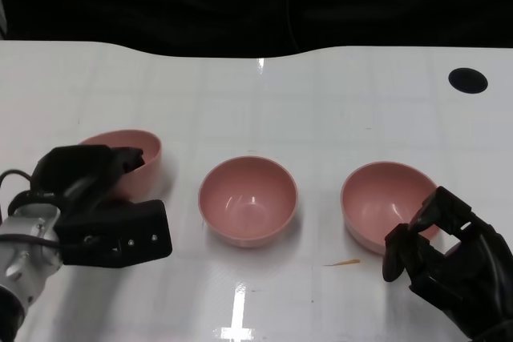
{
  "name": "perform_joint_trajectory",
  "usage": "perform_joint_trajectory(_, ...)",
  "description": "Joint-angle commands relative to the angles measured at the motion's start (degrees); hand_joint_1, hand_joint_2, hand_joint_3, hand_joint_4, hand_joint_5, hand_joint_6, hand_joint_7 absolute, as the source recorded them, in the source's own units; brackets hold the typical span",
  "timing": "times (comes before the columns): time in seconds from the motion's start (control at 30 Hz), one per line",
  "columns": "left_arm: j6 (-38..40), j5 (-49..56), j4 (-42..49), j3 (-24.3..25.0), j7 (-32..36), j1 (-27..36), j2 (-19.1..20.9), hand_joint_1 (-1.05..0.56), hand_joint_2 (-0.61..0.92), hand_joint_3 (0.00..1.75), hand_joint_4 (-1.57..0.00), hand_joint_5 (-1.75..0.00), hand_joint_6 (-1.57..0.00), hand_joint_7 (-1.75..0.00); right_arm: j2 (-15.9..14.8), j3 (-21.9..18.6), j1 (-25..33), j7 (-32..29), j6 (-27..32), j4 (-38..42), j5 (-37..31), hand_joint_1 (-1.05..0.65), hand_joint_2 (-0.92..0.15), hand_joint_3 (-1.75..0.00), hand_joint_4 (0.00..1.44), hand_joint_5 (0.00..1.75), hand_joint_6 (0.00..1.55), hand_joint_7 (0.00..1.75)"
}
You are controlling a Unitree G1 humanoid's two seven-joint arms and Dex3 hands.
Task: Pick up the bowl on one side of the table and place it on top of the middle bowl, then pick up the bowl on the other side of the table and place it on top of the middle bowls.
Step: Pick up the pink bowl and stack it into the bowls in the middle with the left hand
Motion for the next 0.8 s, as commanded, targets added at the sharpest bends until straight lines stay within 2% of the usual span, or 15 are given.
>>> perform_joint_trajectory(0.03, -1.6, -0.9, -6.0, 0.8, -3.2, 1.5, 3.6, -0.06, 0.92, 0.25, -0.72, -1.5, -0.72, -1.26, -0.2, -0.2, 0.4, -0.5, -0.5, -0.4, -0.1, -0.06, -0.61, -1.03, 0.87, 1.75, 0.76, 1.47)
perform_joint_trajectory(0.1, -2.7, -1.6, -10.0, 1.2, -5.6, 2.0, 5.2, -0.05, 0.92, 0.25, -0.7, -1.5, -0.69, -1.34, -0.2, -0.1, 0.5, -0.6, -0.5, -0.5, -0.2, -0.07, -0.61, -1.03, 0.87, 1.75, 0.76, 1.47)
perform_joint_trajectory(0.17, -3.1, -2.6, -13.2, 1.8, -8.0, 2.6, 6.1, -0.04, 0.92, 0.25, -0.65, -1.6, -0.64, -1.49, -0.2, 0.0, 0.5, -0.5, -0.5, -0.5, 0.0, -0.07, -0.62, -1.03, 0.87, 1.75, 0.76, 1.48)
perform_joint_trajectory(0.2, -3.0, -2.6, -15.7, 1.9, -9.7, 2.8, 6.9, -0.04, 0.92, 0.24, -0.65, -1.61, -0.63, -1.51, -0.2, 0.0, 0.5, -0.7, -0.5, -0.5, -0.1, -0.07, -0.62, -1.03, 0.87, 1.75, 0.76, 1.48)
perform_joint_trajectory(0.27, -2.3, -2.3, -19.8, 2.2, -12.4, 3.2, 8.0, -0.04, 0.92, 0.2, -0.64, -1.61, -0.64, -1.49, -0.1, 0.1, 0.5, -1.0, -0.7, -0.5, -0.5, -0.07, -0.62, -1.02, 0.87, 1.75, 0.76, 1.48)
perform_joint_trajectory(0.37, -1.8, -2.5, -25.7, 3.1, -15.4, 3.7, 9.0, -0.04, 0.92, 0.16, -0.66, -1.53, -0.7, -1.33, 0.0, 0.1, 0.5, -1.0, -0.9, -0.6, -0.6, -0.07, -0.62, -1.02, 0.87, 1.75, 0.75, 1.48)
perform_joint_trajectory(0.4, -1.9, -2.6, -28.1, 3.5, -16.2, 3.8, 9.2, -0.05, 0.92, 0.14, -0.66, -1.56, -0.72, -1.32, 0.1, 0.1, 0.5, -1.1, -0.9, -0.5, -0.6, -0.07, -0.62, -1.02, 0.88, 1.75, 0.75, 1.48)
perform_joint_trajectory(0.5, 0.0, -2.9, -35.2, 4.5, -19.4, 4.3, 8.8, -0.07, 0.92, 0.13, -0.65, -1.58, -0.73, -1.32, 0.1, 0.0, 0.4, -0.9, -1.0, -0.2, -0.5, -0.06, -0.62, -1.02, 0.88, 1.75, 0.75, 1.48)
perform_joint_trajectory(0.6, 2.6, -3.0, -41.0, 5.0, -22.5, 5.1, 7.9, -0.07, 0.92, 0.18, -0.6, -1.67, -0.65, -1.49, 0.0, -0.1, 0.3, -0.7, -1.0, -0.1, -0.4, -0.06, -0.62, -1.02, 0.88, 1.75, 0.75, 1.48)
perform_joint_trajectory(0.7, 0.7, -1.5, -43.3, 3.8, -21.5, 4.9, 6.7, -0.1, 0.92, 0.14, -0.6, -1.7, -0.62, -1.53, 0.1, 0.0, 0.3, -0.8, -0.9, -0.2, -0.3, -0.06, -0.63, -1.02, 0.87, 1.75, 0.75, 1.49)
perform_joint_trajectory(0.8, -0.4, -0.1, -44.4, 2.6, -21.9, 4.4, 5.8, -0.13, 0.92, 0.11, -0.62, -1.59, -0.62, -1.43, 0.3, 0.1, 0.4, -0.9, -1.0, -0.1, -0.4, -0.06, -0.63, -1.02, 0.87, 1.75, 0.75, 1.49)
